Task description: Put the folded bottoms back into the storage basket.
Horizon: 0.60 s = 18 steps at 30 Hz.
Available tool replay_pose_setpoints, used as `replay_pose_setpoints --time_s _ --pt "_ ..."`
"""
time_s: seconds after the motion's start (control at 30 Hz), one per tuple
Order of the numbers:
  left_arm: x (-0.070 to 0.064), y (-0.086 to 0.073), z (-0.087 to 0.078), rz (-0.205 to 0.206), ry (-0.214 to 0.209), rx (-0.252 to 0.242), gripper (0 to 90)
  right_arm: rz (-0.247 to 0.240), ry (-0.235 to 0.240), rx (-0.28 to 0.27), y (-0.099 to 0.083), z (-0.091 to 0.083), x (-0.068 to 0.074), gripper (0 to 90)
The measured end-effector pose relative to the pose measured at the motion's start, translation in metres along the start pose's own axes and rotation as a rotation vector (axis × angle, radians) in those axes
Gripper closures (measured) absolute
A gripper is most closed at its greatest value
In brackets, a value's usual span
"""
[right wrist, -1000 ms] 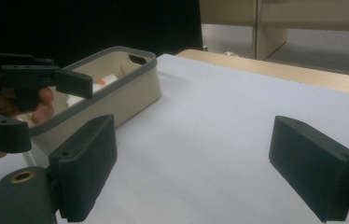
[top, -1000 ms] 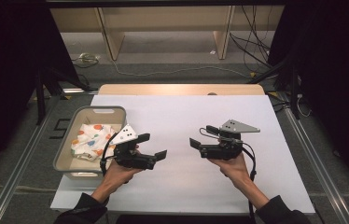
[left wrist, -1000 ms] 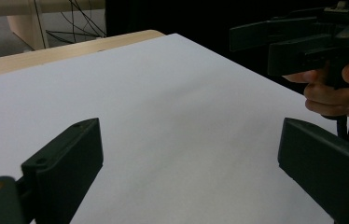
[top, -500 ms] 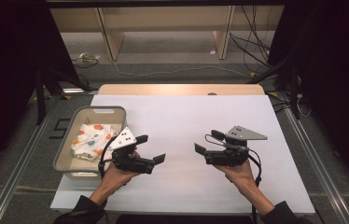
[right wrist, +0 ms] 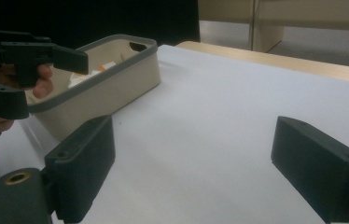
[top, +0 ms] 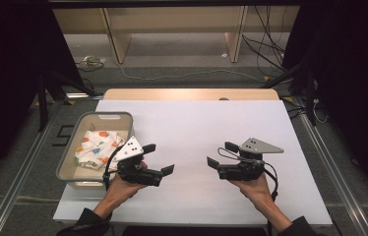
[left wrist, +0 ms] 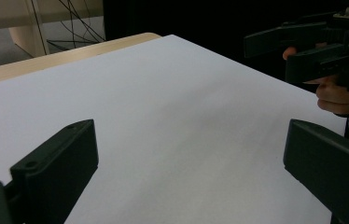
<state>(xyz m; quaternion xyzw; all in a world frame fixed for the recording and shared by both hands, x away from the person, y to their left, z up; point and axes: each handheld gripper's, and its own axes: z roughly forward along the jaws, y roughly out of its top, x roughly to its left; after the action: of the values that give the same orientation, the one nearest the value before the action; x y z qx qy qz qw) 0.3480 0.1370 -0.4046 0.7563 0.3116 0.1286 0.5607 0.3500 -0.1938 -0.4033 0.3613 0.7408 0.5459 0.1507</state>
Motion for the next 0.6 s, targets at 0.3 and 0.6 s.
replay_pose_setpoints --time_s 0.3,0.6 --pt "-0.003 -0.002 -0.001 0.012 -0.009 0.013 1.5 -0.005 -0.039 -0.009 -0.009 -0.009 0.001 14.3" --pt "-0.003 -0.003 -0.005 0.001 -0.014 0.009 1.3 -0.027 -0.054 0.001 -0.011 -0.016 0.007 13.0"
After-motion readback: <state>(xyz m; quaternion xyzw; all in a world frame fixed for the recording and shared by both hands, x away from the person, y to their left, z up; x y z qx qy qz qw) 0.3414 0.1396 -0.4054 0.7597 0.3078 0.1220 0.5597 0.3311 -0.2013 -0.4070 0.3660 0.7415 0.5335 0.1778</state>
